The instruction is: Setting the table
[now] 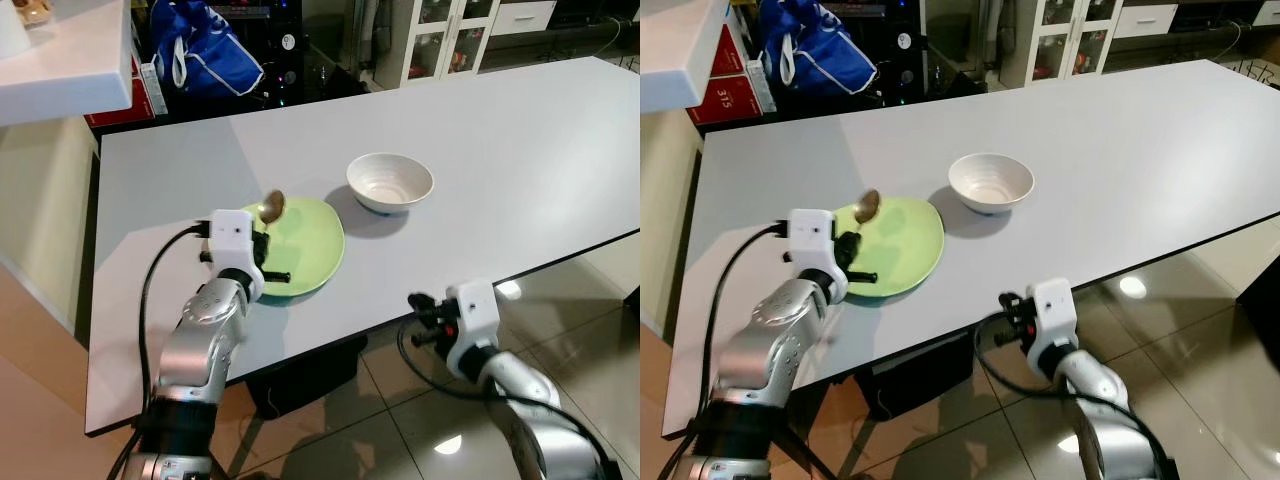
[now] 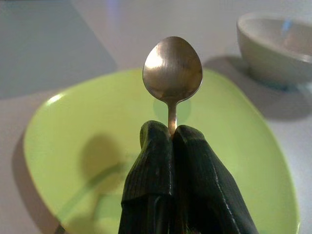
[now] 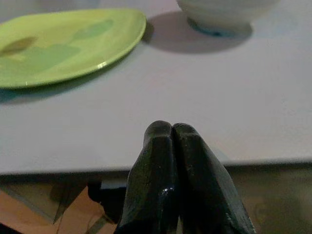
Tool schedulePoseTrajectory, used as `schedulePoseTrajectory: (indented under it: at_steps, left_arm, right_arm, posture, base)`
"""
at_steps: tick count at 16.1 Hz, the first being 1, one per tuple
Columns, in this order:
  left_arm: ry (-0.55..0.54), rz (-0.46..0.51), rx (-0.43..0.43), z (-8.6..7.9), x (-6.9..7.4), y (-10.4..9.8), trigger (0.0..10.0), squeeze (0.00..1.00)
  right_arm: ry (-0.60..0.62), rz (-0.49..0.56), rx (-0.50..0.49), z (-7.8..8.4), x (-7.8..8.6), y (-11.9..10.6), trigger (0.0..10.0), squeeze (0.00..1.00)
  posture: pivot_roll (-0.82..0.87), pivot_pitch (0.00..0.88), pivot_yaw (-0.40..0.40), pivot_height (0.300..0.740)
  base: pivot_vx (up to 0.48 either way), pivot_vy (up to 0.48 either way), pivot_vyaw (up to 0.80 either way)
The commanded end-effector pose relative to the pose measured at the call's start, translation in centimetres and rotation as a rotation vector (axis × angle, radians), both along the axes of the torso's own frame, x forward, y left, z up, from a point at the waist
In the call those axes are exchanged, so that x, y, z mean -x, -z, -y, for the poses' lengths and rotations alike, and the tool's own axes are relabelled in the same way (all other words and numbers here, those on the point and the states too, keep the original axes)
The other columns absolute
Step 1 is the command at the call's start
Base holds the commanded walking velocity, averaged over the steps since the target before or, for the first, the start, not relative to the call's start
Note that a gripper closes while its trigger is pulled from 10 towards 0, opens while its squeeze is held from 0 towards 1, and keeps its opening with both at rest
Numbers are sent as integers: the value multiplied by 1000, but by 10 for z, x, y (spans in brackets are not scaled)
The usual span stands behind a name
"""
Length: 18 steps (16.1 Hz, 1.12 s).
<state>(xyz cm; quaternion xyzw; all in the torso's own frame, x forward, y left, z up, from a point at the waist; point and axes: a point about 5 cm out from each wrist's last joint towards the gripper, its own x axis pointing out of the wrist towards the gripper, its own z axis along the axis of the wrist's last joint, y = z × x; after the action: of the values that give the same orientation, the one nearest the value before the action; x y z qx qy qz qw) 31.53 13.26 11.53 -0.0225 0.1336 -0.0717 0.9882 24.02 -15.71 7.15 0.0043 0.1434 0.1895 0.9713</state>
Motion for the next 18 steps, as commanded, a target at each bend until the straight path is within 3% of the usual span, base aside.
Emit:
schedulePoseTrajectory:
  at_steps: [1, 5, 7, 10, 18]
  left_arm:
    - [25, -1, -24, 2, -7, -2, 0, 0]
    - [30, -57, -60, -11, -26, 9, 0, 0]
    - [29, -59, -69, -13, -28, 10, 0, 0]
    - [-16, -67, -109, -28, -45, 12, 0, 0]
    - [-45, -72, -150, -39, -57, 14, 0, 0]
  right_arm:
    - [-4, 16, -2, -3, 2, -5, 10000, 0]
    - [34, 3, -24, -7, 16, -3, 10000, 0]
    - [37, 2, -24, -7, 18, -4, 10000, 0]
    - [63, -21, -24, -4, 33, -2, 10000, 0]
    - [72, -40, -27, -7, 41, -3, 10000, 0]
  posture:
    - [-56, 0, 50, 740]
    - [-92, 37, 96, 740]
    - [-98, 44, 100, 740]
    - [-126, 78, 113, 740]
    - [-129, 101, 115, 740]
  base:
    - [0, 0, 0]
    - [0, 0, 0]
    - [0, 0, 0]
    - [0, 0, 0]
    - [0, 0, 0]
